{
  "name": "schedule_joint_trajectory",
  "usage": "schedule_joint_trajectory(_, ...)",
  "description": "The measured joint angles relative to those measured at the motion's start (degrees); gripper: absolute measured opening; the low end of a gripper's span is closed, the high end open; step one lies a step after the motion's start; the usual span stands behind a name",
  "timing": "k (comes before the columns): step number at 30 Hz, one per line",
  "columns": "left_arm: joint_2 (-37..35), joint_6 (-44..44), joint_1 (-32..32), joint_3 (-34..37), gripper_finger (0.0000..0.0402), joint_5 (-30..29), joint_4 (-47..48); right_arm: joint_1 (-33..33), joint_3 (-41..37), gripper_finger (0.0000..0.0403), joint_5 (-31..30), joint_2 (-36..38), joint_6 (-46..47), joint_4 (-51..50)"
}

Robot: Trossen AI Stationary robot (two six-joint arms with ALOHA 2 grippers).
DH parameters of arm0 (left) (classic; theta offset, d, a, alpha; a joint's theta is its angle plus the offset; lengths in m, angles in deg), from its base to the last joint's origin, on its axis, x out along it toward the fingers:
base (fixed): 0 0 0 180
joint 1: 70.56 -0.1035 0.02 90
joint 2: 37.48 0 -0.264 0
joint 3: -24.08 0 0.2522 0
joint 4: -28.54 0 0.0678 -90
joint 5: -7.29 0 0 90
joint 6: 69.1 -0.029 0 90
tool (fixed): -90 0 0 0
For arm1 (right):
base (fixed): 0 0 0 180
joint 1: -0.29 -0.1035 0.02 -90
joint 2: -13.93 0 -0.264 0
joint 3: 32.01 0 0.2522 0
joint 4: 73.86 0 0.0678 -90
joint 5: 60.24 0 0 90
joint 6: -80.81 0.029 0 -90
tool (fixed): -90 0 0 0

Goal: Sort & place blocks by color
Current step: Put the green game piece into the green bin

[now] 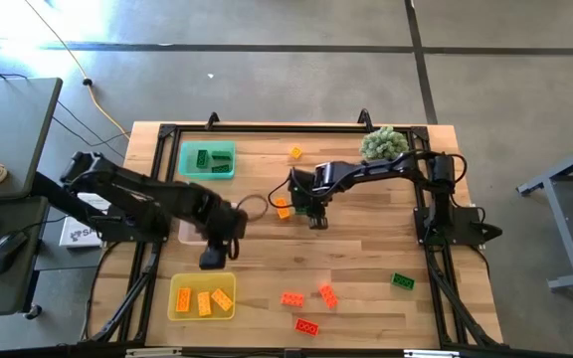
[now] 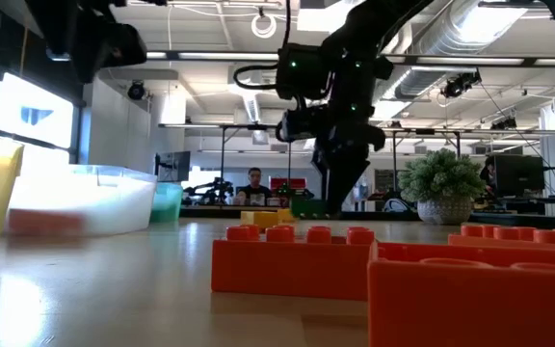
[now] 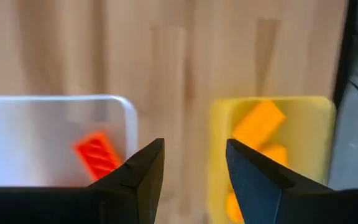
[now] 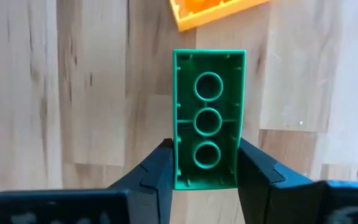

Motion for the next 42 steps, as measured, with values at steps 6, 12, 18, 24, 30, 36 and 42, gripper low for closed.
schedule_joint_trajectory(6,-3.3,-9.5,-8.7,0.0,0.0161,-1.7,1.0,0.0,4.9,0.0108,-0.3,0.0,4.3,-2.6)
schedule_joint_trajectory(12,-4.8,-17.5,-19.2,0.0,0.0161,-1.8,3.1,0.1,11.0,0.0108,-1.8,0.0,6.4,-3.8)
schedule_joint_trajectory(18,-4.8,-22.6,-29.8,0.1,0.0161,-1.8,3.1,0.1,16.8,0.0108,-5.0,0.0,9.2,-3.6)
schedule_joint_trajectory(24,-4.9,-24.5,-38.7,0.0,0.0161,-1.1,-1.1,0.1,22.2,0.0108,-8.4,0.0,10.2,-2.9)
schedule_joint_trajectory(30,-4.9,-22.7,-45.1,0.0,0.0161,0.4,-7.4,0.1,25.2,0.0108,-12.0,0.0,9.0,-2.4)
schedule_joint_trajectory(36,-4.9,-19.4,-50.4,0.0,0.0161,4.7,-12.9,0.1,26.3,0.0108,-15.6,0.0,8.6,-1.9)
schedule_joint_trajectory(42,-4.9,-13.7,-54.8,0.0,0.0161,9.8,-18.3,0.0,26.3,0.0108,-16.9,0.0,7.0,-0.9)
